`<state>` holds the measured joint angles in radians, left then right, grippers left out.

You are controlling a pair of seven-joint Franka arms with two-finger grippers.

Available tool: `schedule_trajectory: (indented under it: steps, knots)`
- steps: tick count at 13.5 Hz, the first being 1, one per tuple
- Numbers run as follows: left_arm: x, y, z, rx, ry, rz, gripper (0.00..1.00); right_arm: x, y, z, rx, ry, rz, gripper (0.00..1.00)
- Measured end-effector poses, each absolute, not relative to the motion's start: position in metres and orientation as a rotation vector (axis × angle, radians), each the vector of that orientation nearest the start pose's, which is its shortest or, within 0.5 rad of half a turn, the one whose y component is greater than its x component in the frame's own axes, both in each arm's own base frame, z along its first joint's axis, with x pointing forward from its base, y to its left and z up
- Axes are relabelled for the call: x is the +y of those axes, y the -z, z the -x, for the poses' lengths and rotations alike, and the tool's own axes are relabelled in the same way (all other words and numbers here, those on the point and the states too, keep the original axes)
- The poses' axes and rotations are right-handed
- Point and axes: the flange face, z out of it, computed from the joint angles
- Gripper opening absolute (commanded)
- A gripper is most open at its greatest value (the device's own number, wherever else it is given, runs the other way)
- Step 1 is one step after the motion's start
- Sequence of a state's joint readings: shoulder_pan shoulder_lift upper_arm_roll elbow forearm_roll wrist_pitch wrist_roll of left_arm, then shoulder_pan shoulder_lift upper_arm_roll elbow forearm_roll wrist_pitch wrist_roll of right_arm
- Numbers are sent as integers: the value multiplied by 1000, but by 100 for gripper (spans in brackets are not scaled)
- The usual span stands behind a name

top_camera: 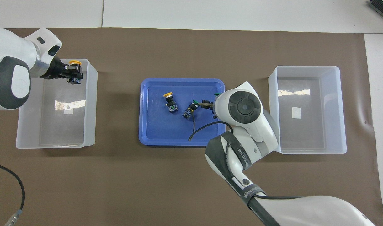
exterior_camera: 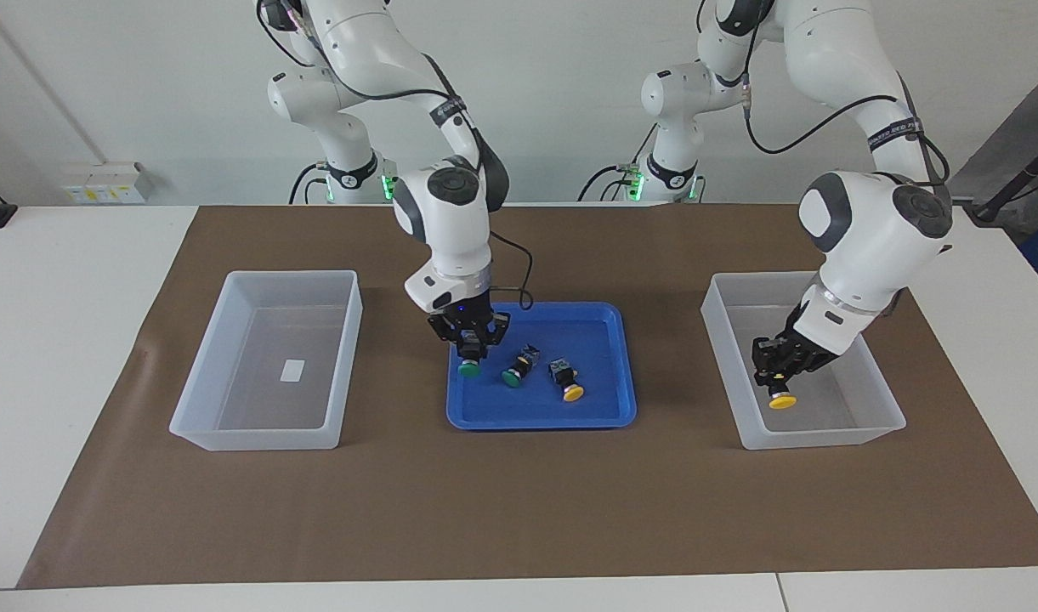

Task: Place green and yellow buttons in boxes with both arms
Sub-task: 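Carry the yellow button to the nearer box while the right gripper carries green, then open both grippers to drop the buttons into the boxes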

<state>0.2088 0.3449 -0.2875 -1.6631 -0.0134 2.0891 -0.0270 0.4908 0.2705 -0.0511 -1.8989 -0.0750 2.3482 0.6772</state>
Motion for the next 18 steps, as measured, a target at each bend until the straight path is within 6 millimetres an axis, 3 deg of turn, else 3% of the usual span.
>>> schedule_trajectory:
  steps: [3, 5, 7, 10, 12, 13, 14, 15, 17, 18]
  knots:
    - [-3, -389, -648, 57, 109, 3229, 1, 176, -423, -597, 192, 326, 3115, 0]
    - [6, -362, -635, 63, 92, 3217, 8, 111, -430, -610, 79, 332, 3148, 0]
    - [6, -343, -625, 66, 83, 3216, 38, 52, -426, -618, -57, 319, 3180, 0]
    - [2, -336, -621, 76, 106, 3215, 69, -17, -407, -623, -445, 293, 3195, 0]
    - [2, -340, -624, 77, 149, 3212, 79, -36, -379, -629, -806, 269, 3151, 0]
    - [2, -341, -624, 77, 158, 3210, 79, -37, -362, -631, -956, 238, 3115, 0]
    - [2, -343, -625, 89, 169, 3201, 79, -35, -349, -632, -1057, 210, 3083, 6]
    - [1, -349, -628, 112, 185, 3185, 79, -31, -339, -632, -1125, 186, 3056, 21]
    - [-7, -375, -641, 150, 194, 3173, 79, -27, -323, -628, -1172, 168, 3034, 82]
    - [-17, -395, -650, 175, 182, 3175, 79, -28, -316, -627, -1174, 170, 3033, 100]
